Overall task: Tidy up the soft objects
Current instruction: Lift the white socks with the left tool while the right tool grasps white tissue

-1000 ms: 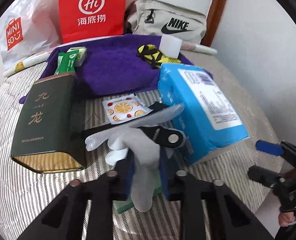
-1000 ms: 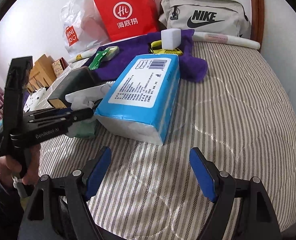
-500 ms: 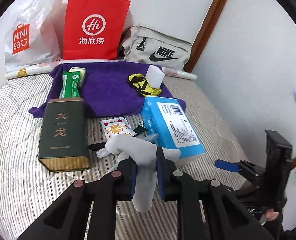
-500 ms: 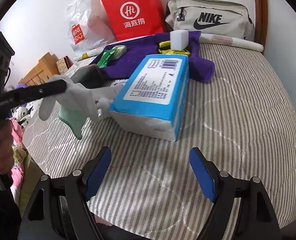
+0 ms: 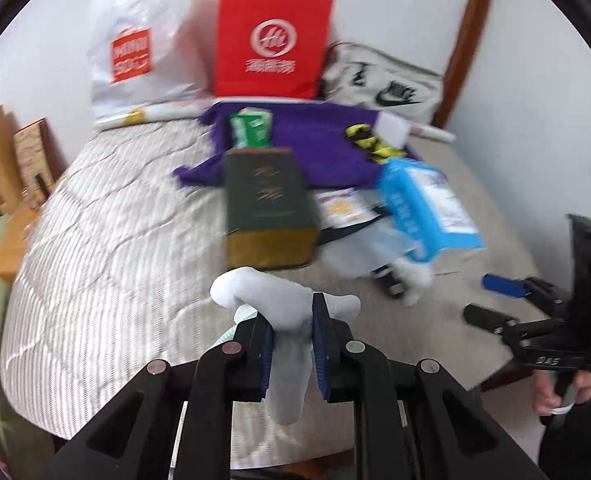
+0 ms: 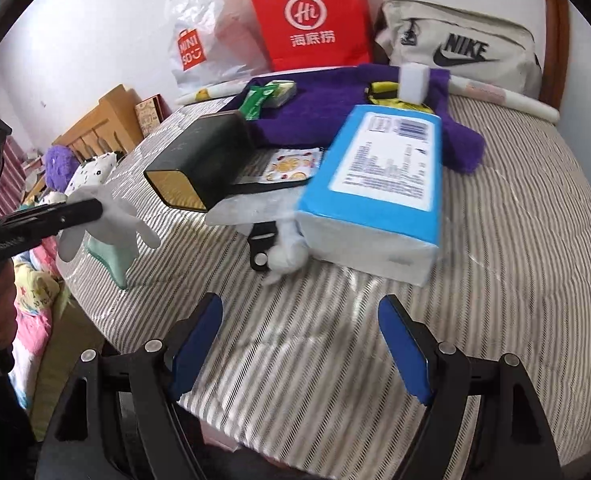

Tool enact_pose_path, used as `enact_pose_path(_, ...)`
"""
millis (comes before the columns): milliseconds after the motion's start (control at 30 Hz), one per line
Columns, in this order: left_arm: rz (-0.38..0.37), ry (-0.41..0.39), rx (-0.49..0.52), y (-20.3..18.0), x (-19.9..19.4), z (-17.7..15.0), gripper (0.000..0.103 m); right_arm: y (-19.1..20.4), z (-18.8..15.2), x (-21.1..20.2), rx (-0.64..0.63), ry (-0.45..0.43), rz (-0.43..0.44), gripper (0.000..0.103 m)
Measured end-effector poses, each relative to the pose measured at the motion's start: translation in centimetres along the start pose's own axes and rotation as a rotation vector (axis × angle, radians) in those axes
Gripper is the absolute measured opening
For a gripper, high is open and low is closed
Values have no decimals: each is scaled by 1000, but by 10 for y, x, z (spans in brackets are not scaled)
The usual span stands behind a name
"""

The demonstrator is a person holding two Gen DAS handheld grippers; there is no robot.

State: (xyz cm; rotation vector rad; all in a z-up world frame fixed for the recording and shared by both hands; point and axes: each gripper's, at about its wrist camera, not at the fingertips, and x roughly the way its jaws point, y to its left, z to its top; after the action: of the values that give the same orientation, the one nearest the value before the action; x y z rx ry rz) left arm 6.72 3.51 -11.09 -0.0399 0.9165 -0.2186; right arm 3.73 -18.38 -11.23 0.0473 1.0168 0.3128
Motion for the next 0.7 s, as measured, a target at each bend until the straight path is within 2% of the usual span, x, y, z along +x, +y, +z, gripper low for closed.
enact_pose_path(67, 27, 2, -11, 9, 6, -4, 17, 7, 0, 8, -15, -24, -54, 79)
enact_pose_path(100, 24, 2, -19, 11, 9, -6, 18, 10, 0, 12, -22, -27, -75, 76)
enact_pose_path(133, 8, 9, -37, 16, 13, -7, 19, 12, -1, 17, -31, -29, -91, 71)
enact_pose_path(167, -5, 15, -50, 17, 17, -9, 20, 15, -1, 24, -42, -24, -98, 61)
enact_pose_path(200, -14, 18, -60, 20, 20, -10, 20, 15, -1, 29, -44, -15, -92, 56)
enact_pose_path(367, -55, 38, -80, 25, 37, -19, 21, 14, -1, 44, 2, -13, -74, 54)
enact_pose_path(567, -75, 71, -66, 24, 55, -28, 25, 16, 7, 51, 52, -34, -91, 54)
enact_pose_path(667, -86, 61, -61, 24, 55, -30, 26, 14, 6, 52, 109, -65, -85, 50)
enact_pose_path(700, -90, 60, -62, 25, 55, -30, 27, 13, 6, 52, 124, -70, -80, 45)
